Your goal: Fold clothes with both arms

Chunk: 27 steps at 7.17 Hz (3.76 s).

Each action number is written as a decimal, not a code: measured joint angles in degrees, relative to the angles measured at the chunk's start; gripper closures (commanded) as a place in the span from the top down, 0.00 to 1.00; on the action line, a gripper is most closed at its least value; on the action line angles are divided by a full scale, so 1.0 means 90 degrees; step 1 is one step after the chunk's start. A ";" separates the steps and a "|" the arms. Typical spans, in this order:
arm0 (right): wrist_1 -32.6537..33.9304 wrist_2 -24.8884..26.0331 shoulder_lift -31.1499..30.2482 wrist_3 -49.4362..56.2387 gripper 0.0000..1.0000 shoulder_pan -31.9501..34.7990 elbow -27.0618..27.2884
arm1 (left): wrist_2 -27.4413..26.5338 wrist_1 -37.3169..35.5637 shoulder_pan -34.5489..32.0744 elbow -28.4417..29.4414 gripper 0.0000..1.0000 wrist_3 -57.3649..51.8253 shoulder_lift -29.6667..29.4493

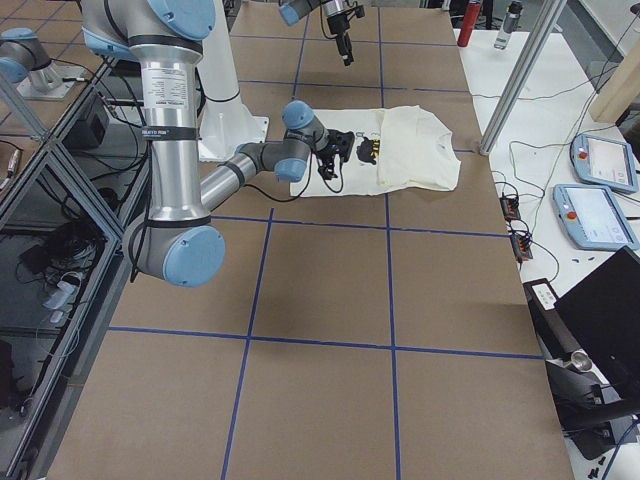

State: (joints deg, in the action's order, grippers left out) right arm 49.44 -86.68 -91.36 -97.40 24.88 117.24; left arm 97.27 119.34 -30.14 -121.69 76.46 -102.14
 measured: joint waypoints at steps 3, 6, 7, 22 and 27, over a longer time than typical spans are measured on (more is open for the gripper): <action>0.0066 0.0622 -0.0174 -0.0931 0.99 -0.0482 0.0057 | -0.1374 0.0006 0.1497 -0.0048 0.66 0.2323 0.0364; -0.0211 0.0649 -0.0256 -0.1334 0.98 -0.0559 0.0107 | -0.1962 0.0263 0.2283 0.0325 0.65 0.3168 0.0613; -0.0497 0.0653 -0.0421 -0.1424 0.99 -0.0600 0.0110 | -0.2063 0.0532 0.2434 0.0495 0.64 0.3292 0.0628; -0.0855 0.0783 -0.0640 -0.1482 0.99 -0.0665 0.0108 | -0.2271 0.0772 0.2818 0.1011 0.33 0.3350 0.0835; -0.0855 0.0784 -0.0630 -0.1482 0.99 -0.0665 0.0108 | -0.2264 0.0781 0.2838 0.1012 0.33 0.3347 0.0840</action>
State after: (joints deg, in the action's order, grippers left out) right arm 41.75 -79.63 -97.03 -110.74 18.90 118.21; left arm 76.89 126.37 -4.60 -112.59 106.58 -94.58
